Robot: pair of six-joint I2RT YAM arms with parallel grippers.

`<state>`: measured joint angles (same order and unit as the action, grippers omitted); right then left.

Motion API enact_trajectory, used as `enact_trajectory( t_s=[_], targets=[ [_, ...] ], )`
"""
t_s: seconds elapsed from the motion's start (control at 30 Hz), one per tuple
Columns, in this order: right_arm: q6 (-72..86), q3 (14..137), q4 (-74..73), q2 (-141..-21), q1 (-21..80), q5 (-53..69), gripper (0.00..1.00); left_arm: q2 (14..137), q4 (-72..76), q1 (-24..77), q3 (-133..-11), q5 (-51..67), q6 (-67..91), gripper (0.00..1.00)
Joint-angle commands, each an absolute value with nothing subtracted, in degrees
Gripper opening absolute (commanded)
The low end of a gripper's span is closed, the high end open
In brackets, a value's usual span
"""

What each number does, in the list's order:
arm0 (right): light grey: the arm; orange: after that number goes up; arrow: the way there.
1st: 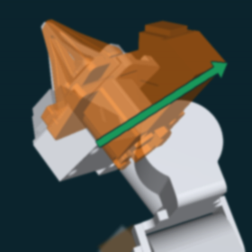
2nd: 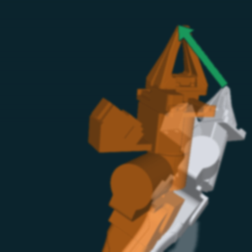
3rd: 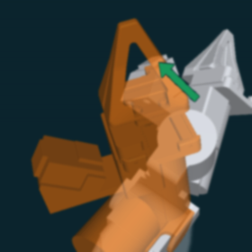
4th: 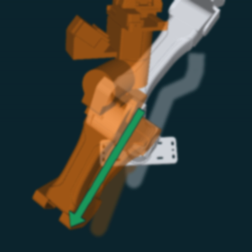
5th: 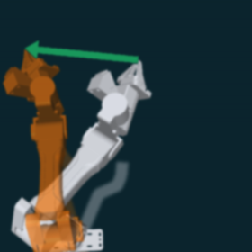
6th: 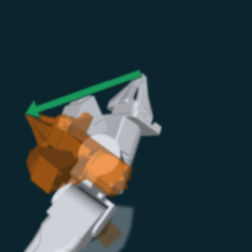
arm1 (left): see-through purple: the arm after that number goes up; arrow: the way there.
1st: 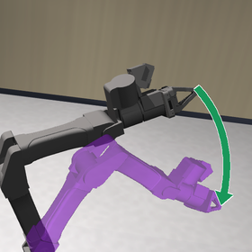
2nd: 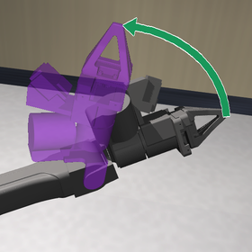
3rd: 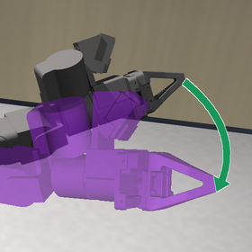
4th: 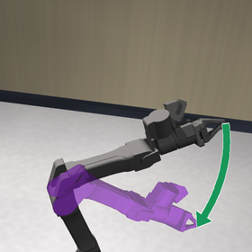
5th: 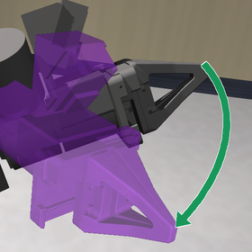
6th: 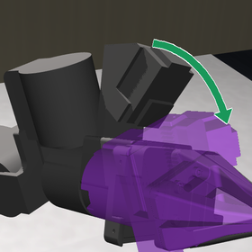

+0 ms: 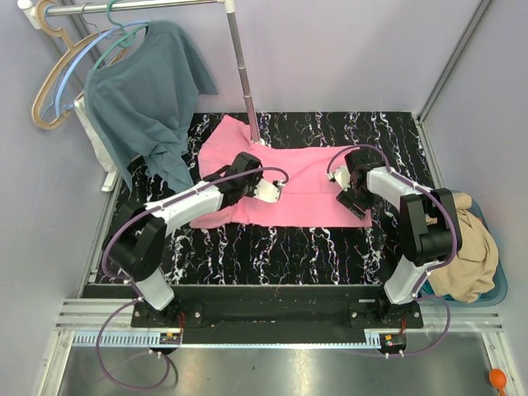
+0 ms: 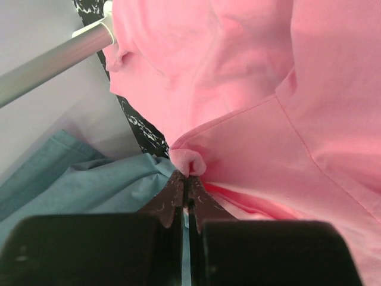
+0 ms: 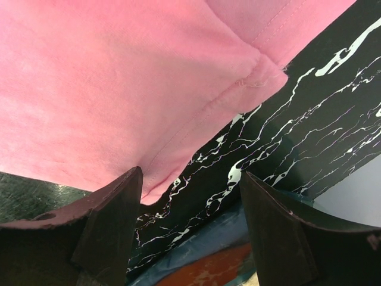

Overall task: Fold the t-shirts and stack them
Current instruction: Fold the tshirt

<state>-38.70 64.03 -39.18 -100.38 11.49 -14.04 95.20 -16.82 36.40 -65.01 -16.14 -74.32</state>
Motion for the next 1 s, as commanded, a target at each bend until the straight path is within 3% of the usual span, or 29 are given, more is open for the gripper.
enact_trajectory(
  t_s=[0.0,0.13,0.17,0.27,0.3,0.43,0.53,0.77,0.97],
  targets=[
    [-38.23,63.55,-37.79,-98.7,11.16,-14.68,0.74,96.77,-13.11,36.65,-66.98,-18.54,-76.11,0.06],
    [-38.23,63.19,-37.53,-98.7,11.16,-14.77,0.74,96.68,-9.06,36.56,-65.13,-18.81,-76.46,0.3],
    [-38.23,63.11,-37.62,-98.79,11.16,-14.77,0.75,96.59,-8.36,36.65,-64.87,-18.9,-76.29,0.49],
    [-38.15,62.93,-37.53,-98.79,11.16,-14.77,0.74,96.15,-2.57,36.39,-62.68,-19.6,-75.5,0.61],
    [-38.14,62.84,-37.44,-98.7,11.16,-14.77,0.75,95.54,-1.33,35.95,-62.23,-19.6,-74.71,0.72],
    [-38.06,62.23,-37.35,-98.61,11.16,-14.68,0.75,92.82,-0.26,34.37,-61.09,-18.46,-71.73,0.94],
    [-38.14,61.79,-37.0,-98.44,11.16,-14.85,0.75,89.83,-1.93,31.91,-60.56,-16.0,-69.35,0.98],
    [-37.44,62.05,-36.91,-98.96,11.08,-14.59,0.75,84.47,-10.08,24.09,-57.39,-6.62,-68.82,0.99],
    [-36.74,61.17,-36.48,-99.32,11.25,-14.24,0.75,85.69,-23.17,17.32,-63.44,4.98,-67.68,0.98]
  ],
)
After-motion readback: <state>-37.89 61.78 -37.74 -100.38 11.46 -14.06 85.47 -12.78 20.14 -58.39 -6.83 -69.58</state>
